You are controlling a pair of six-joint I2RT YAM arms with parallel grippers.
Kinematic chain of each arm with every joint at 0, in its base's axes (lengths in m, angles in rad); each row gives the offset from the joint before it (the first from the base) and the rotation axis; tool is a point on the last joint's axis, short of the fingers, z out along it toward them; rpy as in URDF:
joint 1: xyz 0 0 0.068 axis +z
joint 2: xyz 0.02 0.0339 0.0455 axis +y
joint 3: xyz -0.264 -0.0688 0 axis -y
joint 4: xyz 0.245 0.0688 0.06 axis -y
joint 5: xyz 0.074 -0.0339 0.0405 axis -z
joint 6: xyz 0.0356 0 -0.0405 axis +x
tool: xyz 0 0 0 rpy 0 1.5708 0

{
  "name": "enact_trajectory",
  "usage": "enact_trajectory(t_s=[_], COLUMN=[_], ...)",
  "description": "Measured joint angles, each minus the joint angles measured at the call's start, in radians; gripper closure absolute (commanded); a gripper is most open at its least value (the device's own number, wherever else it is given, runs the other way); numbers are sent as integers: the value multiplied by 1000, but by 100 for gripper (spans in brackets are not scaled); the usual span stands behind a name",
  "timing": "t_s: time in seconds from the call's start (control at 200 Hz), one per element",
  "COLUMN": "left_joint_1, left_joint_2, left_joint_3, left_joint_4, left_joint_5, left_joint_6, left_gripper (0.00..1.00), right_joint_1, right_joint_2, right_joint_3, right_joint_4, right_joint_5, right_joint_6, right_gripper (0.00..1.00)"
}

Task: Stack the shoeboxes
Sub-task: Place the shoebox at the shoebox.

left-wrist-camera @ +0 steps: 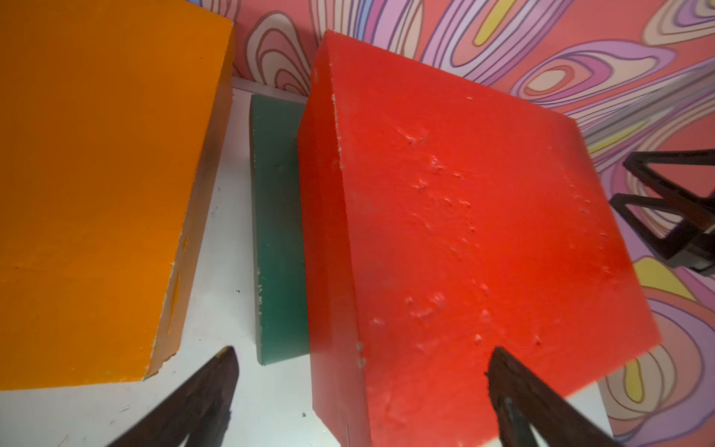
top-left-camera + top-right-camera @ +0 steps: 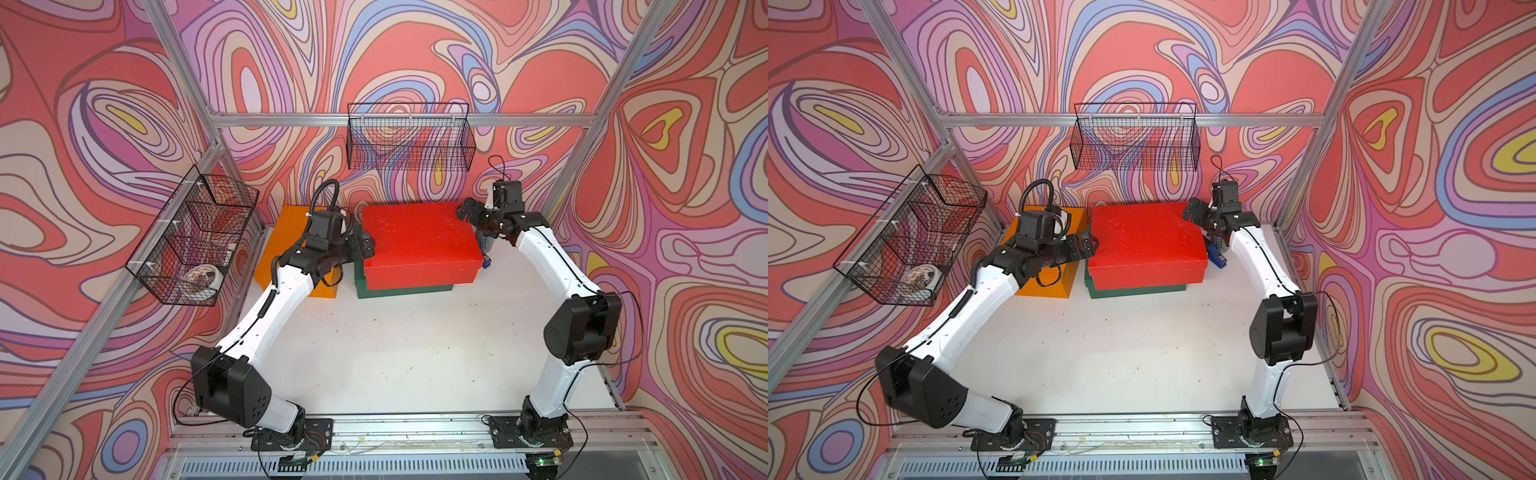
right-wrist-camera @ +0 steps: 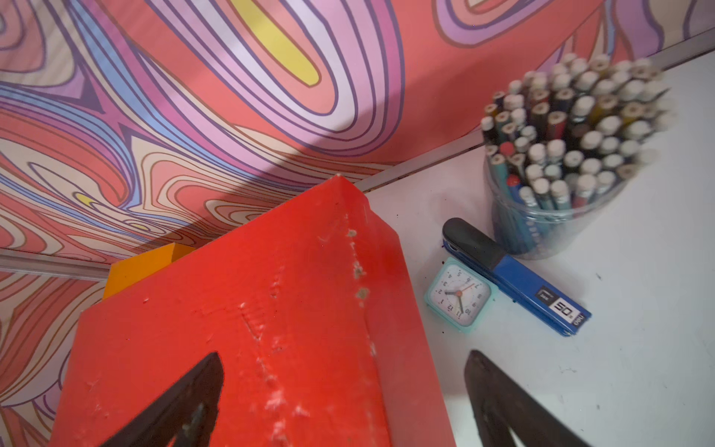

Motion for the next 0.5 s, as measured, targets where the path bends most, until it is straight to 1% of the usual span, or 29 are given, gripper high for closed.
enact_trajectory(t_s=[0.155, 0.25, 0.366, 0.501], left_joint_1=[-2, -3, -3, -9], left_joint_2=[-254, -366, -425, -423], left_joint_3=[-258, -384, -502, -612], left_joint_4=[133, 199, 276, 349], left_joint_5=[87, 117, 158, 196], left_joint_6=[-3, -3, -4, -15], left_gripper=[0, 0, 0, 0], right_joint_1=[-2, -1, -1, -1], right_joint_2=[-222, -363, -510, -624], right_joint_3=[-183, -312, -493, -682], right_joint_4=[35, 89, 167, 233], right_joint_5=[0, -14, -41, -73], right_joint_6=[-4, -3, 3, 24], right_gripper=[2, 2, 2, 2])
